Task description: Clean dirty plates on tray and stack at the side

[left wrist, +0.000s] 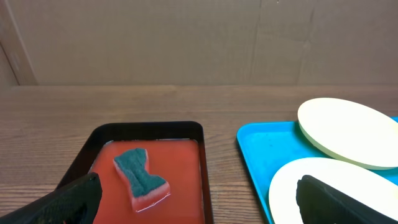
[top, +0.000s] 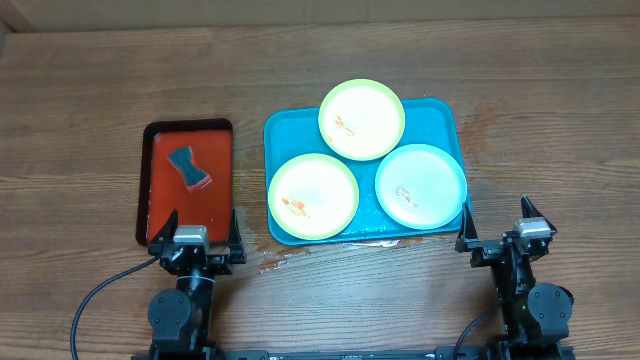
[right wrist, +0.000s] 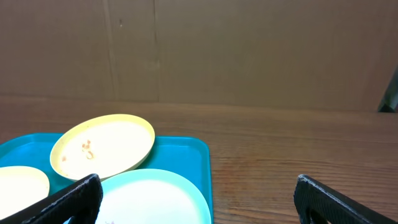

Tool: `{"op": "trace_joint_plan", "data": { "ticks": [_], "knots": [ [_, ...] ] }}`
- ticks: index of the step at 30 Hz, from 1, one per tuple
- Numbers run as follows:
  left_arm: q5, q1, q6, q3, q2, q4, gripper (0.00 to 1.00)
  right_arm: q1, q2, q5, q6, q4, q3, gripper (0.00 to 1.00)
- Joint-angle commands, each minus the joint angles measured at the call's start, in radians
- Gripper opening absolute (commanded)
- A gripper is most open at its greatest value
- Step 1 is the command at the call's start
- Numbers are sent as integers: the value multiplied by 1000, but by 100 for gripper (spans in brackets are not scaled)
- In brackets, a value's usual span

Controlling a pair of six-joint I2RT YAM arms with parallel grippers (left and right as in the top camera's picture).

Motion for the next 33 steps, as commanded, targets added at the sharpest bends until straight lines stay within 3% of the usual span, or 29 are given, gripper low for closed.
{"op": "trace_joint_plan", "data": {
  "ticks": [1, 3, 6, 11, 13, 15, 17, 21, 25, 28, 29, 30, 33],
  "knots": [
    [11, 5, 15, -6, -11, 4, 100, -2, -8, 13, -4, 6, -10, 100],
    [27, 5, -8, -6, -11, 14, 100, -2, -8, 13, -4, 6, -10, 100],
    [212, 5, -183, -6, -11, 140, 100, -2, -8, 13, -4, 6, -10, 100],
    [180, 8, -167, -4, -11, 436, 100, -2, -8, 13, -4, 6, -10, 100],
    [131, 8, -145, 21, -10, 488, 100, -2, -8, 13, -4, 6, -10, 100],
    [90, 8, -135, 84, 7, 432, 100, -2, -8, 13, -4, 6, -10, 100],
    [51, 9, -135, 196, 68, 269, 100, -2, -8, 13, -4, 5, -10, 100],
    [21, 14, -65, 470, 349, -40, 100, -2, -8, 13, -4, 6, -10, 100],
    [184, 13, -15, 665, 620, -119, 100, -2, -8, 13, -4, 6, -10, 100],
    [143, 19, 69, 764, 770, -153, 100, -2, -8, 13, -4, 6, -10, 100],
    [71, 26, 24, 808, 824, -182, 100, -2, -8, 13, -4, 6, -10, 100],
    [-40, 48, -109, 898, 922, -273, 100, -2, -8, 13, -4, 6, -10, 100],
    [-12, 106, -183, 1059, 1078, -460, 100, -2, -8, 13, -4, 6, -10, 100]
  ]
}}
